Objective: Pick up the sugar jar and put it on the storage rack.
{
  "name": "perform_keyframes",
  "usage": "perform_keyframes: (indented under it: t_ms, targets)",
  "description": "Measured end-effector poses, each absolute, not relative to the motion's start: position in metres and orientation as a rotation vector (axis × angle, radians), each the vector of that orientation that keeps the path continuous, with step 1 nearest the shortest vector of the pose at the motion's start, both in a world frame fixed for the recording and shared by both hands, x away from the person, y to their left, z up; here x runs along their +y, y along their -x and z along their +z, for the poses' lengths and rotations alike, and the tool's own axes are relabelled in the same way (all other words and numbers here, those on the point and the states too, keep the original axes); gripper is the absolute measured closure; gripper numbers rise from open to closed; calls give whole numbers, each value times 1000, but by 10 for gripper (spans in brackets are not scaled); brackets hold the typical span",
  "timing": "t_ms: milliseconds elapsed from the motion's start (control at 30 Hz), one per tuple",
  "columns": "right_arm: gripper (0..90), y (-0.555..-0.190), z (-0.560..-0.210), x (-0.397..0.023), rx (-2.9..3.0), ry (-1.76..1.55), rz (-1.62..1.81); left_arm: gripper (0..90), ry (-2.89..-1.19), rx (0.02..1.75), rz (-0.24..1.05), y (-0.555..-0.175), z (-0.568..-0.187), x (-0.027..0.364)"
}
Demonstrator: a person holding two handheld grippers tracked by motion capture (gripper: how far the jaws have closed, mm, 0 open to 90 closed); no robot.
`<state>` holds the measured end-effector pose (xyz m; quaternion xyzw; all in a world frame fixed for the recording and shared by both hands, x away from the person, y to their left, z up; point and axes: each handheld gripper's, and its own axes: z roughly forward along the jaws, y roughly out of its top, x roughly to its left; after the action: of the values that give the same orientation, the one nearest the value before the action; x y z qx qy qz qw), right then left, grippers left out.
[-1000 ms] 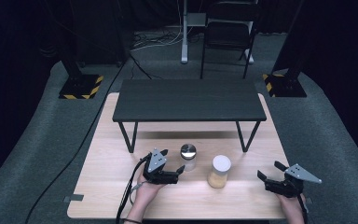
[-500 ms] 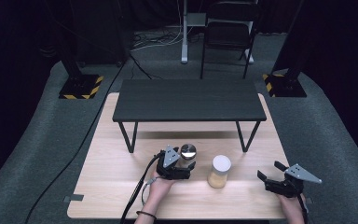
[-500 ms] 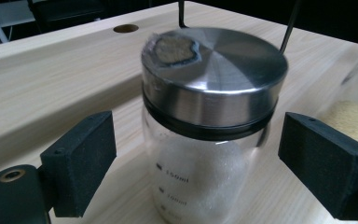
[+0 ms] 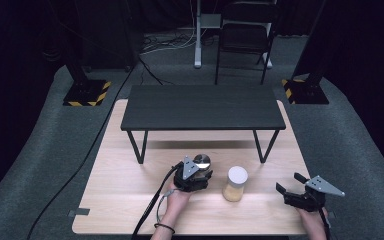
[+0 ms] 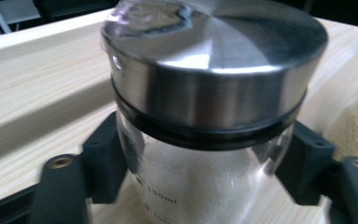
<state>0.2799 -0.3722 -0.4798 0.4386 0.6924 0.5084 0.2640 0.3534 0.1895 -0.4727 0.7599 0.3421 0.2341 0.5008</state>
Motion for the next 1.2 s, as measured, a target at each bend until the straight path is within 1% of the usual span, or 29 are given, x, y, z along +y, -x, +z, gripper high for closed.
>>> perform_keyframes:
  t_ms: [400,533,667,900,1200]
  targets:
    - [93,-279,-480,-372,1870,-1187,1373,307,-1834,834,548,-350,-469,196]
    - [94,-280,-480,-372,1872,-1186,1370,306,-1830,801,576,-343,-464,201]
    - [94,-280,-479,-372,1873,-1186,1370,307,-1837,784,587,-340,-456,211]
    - [96,-280,-479,-371,1875,-1184,1367,307,-1796,787,598,-333,-443,229]
    - [95,-280,-479,-372,1877,-1183,1368,307,-1762,792,616,-327,-411,244]
